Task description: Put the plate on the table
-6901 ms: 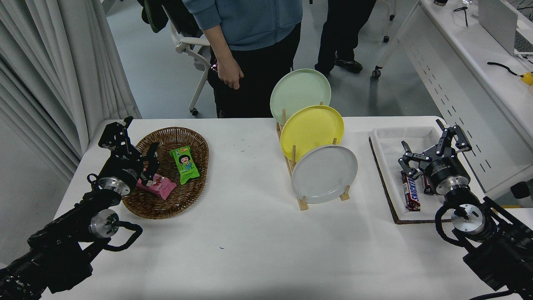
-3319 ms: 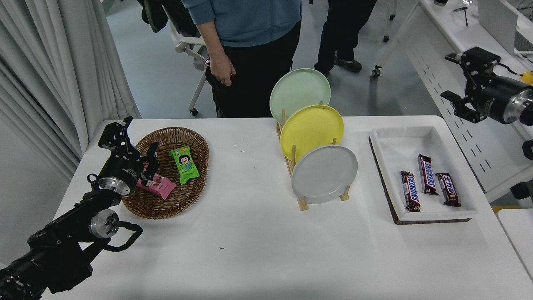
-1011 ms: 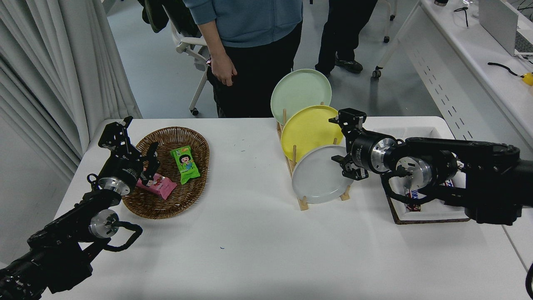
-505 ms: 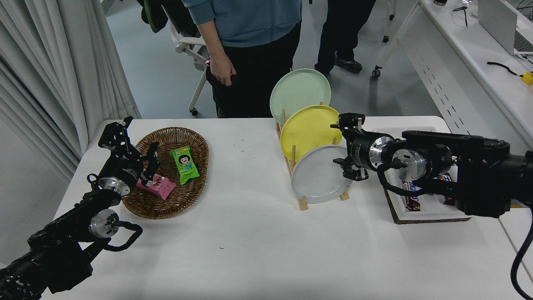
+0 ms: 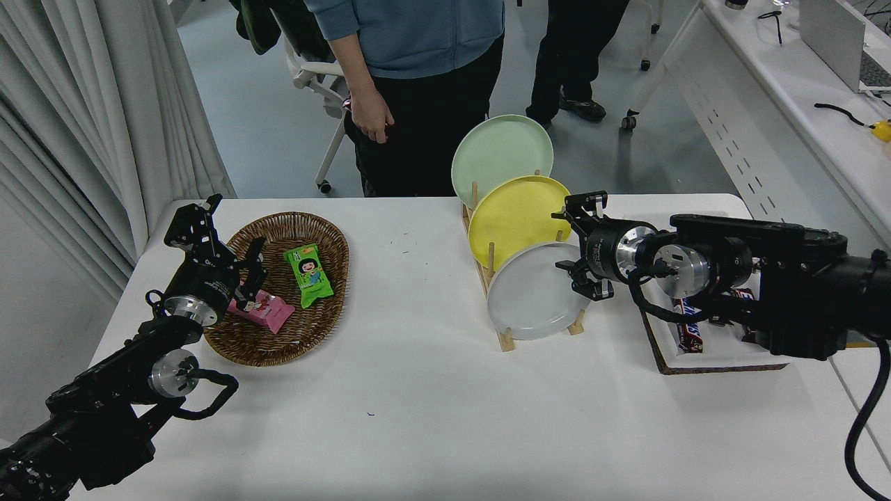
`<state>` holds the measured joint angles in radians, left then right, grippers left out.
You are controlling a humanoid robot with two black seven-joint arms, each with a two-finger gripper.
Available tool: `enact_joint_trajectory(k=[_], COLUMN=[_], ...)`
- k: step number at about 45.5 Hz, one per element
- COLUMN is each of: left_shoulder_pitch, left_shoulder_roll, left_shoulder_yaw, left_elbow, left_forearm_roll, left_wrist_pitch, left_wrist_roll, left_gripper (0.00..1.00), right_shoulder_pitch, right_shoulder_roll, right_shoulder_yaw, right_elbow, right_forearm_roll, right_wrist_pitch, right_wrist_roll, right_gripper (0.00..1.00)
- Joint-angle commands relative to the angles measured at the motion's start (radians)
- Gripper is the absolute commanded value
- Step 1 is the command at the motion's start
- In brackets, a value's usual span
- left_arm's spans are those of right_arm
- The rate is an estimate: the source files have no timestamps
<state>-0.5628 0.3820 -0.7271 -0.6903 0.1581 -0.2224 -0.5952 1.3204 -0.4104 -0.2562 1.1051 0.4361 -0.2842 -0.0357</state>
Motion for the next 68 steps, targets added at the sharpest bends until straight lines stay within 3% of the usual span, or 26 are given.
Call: enact_joint_trajectory(k=[1,8,14,32,37,68], left_shoulder_pitch=[0.0,0.0,0.0,0.001,0.0,0.001], left_shoulder_roll=[0.0,0.0,0.0,0.0,0.0,0.0], left_shoulder_yaw=[0.0,0.0,0.0,0.0,0.0,0.0], left_elbow=[0.0,0.0,0.0,0.0,0.0,0.0], left_forearm_roll=[0.0,0.0,0.0,0.0,0.0,0.0], left_wrist_pitch=[0.0,0.0,0.0,0.0,0.0,0.0], left_wrist_roll=[0.0,0.0,0.0,0.0,0.0,0.0], left_gripper=[1.0,1.0,1.0,1.0,1.0,1.0], right_shoulder_pitch=[0.005,0.003,0.003,0.013,0.017,0.023], right_shoulder_roll=[0.007,0.009,0.009,0.007,0.005,0.001], right_shoulder_yaw=[0.012,0.012,0.012,0.015,0.021,0.032], right_elbow=[-0.01,-0.01,-0.008,-0.008,-0.008,-0.013], right_forearm_roll=[0.003,0.004,0.003,0.003,0.003,0.0], right_wrist_pitch=[0.011,0.022,0.036,0.049,0.051,0.059], right_wrist_roll=[-0.006,-0.026,-0.069,-0.098,-0.121,-0.13], right_gripper=[0.56,0.55,0.42,0.42,0.3,0.23])
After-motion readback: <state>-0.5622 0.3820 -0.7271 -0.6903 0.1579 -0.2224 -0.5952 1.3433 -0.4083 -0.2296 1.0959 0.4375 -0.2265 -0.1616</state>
